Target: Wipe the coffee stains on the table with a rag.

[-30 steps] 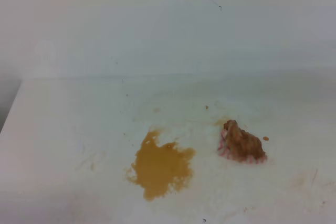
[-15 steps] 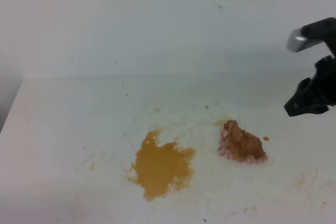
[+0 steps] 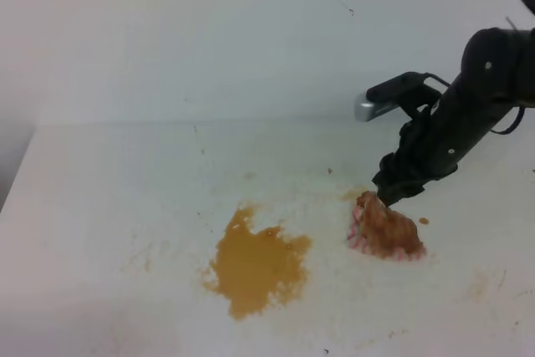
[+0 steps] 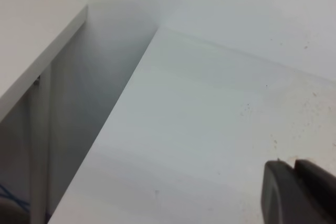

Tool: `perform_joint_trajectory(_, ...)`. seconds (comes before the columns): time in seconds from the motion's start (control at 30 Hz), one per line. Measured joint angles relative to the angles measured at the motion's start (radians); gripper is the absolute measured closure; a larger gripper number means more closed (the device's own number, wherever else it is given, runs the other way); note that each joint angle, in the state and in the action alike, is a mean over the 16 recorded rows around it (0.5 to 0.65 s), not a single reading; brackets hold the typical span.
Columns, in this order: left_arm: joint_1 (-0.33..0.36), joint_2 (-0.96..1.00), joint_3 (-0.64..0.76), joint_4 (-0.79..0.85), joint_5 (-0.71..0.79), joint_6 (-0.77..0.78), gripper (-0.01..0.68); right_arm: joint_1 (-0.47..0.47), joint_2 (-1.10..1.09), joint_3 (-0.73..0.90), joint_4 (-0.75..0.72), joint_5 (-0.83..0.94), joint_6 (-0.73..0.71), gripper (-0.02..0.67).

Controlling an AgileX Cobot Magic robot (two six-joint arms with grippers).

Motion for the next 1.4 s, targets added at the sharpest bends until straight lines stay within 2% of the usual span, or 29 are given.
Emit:
perform_joint_trajectory(0.27,0.0,0.0,0.0,0.0,0.0,0.0,0.676,0.003,0.142,-0.045,-0.011,-0.023,-0.002,0.316)
perform_joint_trajectory(0.57,0.0,-0.002,0.0,0.0,0.0,0.0,0.676,0.004,0.211,-0.095,0.017,0.013,-0.039,0.472)
perform_joint_trajectory(0.8,0.0,0.0,0.0,0.0,0.0,0.0,0.676,0.021,0.227,-0.207,0.113,0.109,-0.098,0.579)
perform_joint_trajectory(0.97,0.0,0.0,0.0,0.0,0.0,0.0,0.676,0.062,0.233,-0.301,0.224,0.185,-0.14,0.59)
perform_joint_trajectory(1.17,0.0,0.002,-0.002,0.0,0.001,0.0,0.676,0.16,0.24,-0.374,0.329,0.242,-0.177,0.591)
perform_joint_trajectory(1.4,0.0,0.002,-0.004,0.0,0.002,0.0,0.676,0.296,0.279,-0.393,0.332,0.256,-0.189,0.592)
